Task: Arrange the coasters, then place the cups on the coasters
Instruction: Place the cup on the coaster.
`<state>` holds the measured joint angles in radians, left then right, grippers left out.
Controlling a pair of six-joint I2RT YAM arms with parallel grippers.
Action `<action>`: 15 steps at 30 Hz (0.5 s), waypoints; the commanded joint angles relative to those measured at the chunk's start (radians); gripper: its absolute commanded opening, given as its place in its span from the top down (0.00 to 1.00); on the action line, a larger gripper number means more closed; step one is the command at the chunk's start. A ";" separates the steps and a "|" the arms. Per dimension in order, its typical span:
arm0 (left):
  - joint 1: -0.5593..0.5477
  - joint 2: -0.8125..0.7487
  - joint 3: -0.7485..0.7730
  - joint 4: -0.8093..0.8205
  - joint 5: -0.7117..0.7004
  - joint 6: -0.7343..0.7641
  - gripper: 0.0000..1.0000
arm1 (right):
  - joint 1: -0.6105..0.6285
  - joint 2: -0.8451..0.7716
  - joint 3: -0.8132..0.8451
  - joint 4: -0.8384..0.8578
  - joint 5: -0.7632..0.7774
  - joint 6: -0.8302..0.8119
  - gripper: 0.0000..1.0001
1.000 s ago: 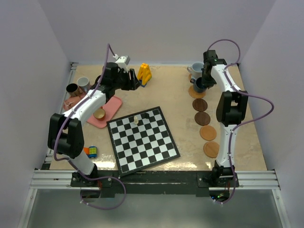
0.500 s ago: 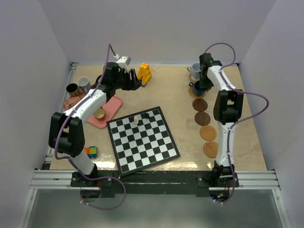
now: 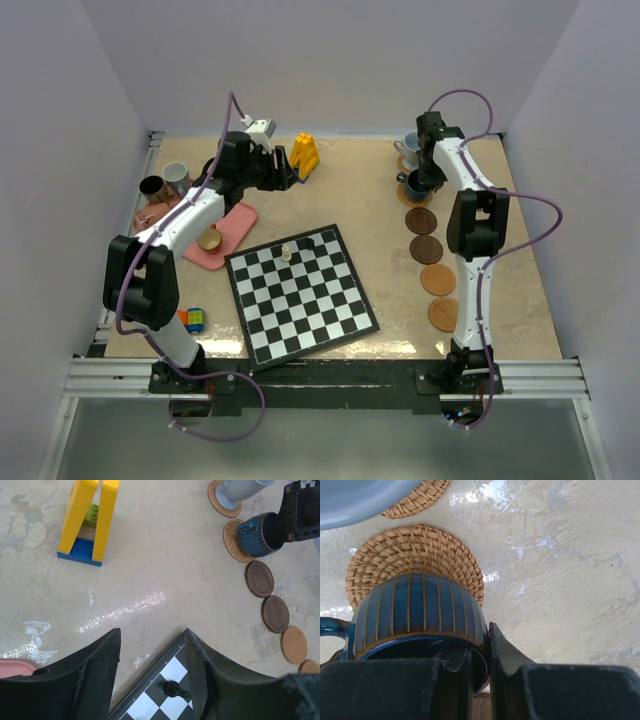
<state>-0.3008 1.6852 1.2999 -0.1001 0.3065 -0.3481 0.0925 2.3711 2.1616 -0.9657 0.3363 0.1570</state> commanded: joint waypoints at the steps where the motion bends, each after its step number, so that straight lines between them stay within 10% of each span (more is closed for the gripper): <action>1: 0.008 0.002 0.033 -0.001 0.009 0.008 0.41 | 0.003 0.000 0.060 0.004 0.041 0.010 1.00; 15: 0.008 0.004 0.035 -0.003 0.006 0.004 0.41 | 0.006 0.025 0.057 0.018 0.056 0.010 1.00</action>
<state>-0.3008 1.6852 1.2999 -0.1005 0.3061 -0.3481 0.0929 2.3959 2.1727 -0.9707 0.3565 0.1566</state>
